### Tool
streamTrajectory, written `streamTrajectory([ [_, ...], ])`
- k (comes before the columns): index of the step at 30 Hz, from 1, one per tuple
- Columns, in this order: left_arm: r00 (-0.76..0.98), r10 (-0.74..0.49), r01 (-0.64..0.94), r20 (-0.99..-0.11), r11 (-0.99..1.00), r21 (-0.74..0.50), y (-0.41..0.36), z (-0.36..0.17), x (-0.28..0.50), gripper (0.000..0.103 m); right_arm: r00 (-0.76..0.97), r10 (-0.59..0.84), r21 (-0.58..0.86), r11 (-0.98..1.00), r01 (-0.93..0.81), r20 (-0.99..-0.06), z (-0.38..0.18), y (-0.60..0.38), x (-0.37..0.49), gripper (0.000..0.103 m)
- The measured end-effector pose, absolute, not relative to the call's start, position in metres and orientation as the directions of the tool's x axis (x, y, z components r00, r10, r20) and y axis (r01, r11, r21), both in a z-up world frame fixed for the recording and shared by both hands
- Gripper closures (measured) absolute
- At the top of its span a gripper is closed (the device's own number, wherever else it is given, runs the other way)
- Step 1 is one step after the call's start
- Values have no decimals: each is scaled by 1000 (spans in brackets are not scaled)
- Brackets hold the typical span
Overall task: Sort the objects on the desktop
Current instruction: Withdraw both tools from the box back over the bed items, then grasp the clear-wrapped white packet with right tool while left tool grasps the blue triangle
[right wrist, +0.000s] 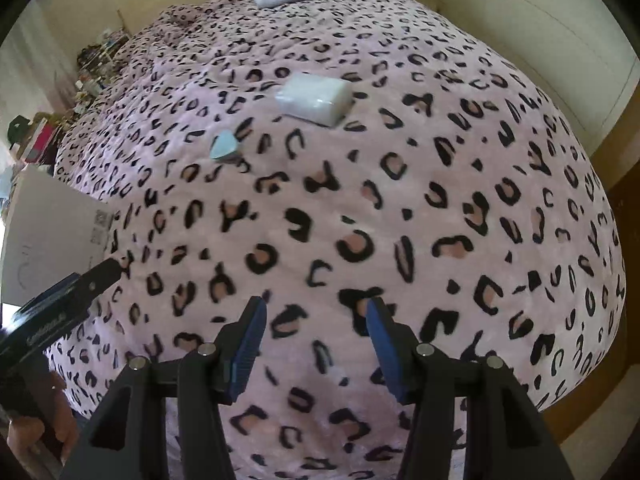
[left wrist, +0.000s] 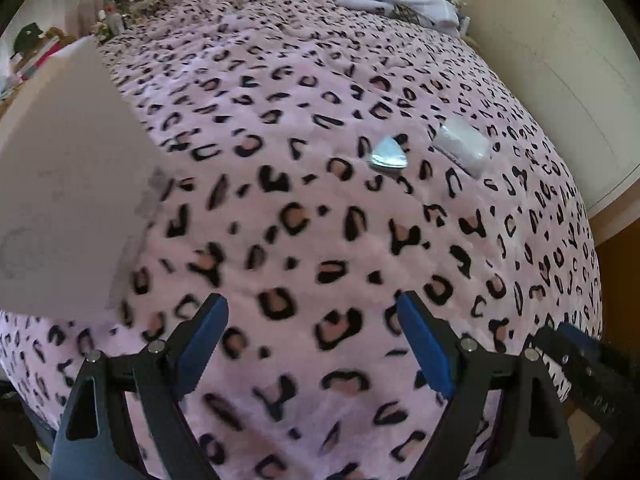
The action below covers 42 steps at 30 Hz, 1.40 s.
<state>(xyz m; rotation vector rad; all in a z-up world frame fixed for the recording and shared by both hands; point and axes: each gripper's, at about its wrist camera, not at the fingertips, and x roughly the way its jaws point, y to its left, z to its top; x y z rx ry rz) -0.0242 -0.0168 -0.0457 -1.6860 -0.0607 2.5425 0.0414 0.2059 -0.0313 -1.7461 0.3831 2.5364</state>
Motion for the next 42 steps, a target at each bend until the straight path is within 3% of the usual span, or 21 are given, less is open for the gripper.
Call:
streamTrajectory([
  [13, -405, 110, -80, -907, -993, -85, 19, -24, -58, 15, -405, -109, 185, -971, -153, -908, -36, 219, -12, 50],
  [21, -382, 100, -63, -919, -995, -82, 29, -36, -91, 15, -433, -150, 128, -989, 79, -889, -20, 226, -105, 48],
  [28, -350, 109, -45, -930, -994, -99, 37, -55, -117, 15, -320, -176, 96, -963, 250, -931, -49, 219, -188, 47],
  [35, -332, 109, -35, -937, -994, -103, 39, -69, -131, 15, -277, -187, 85, -936, 341, -943, -66, 209, -212, 47],
  [42, -320, 115, -37, -940, -993, -109, 44, -77, -143, 15, -263, -203, 89, -916, 390, -943, -72, 206, -221, 32],
])
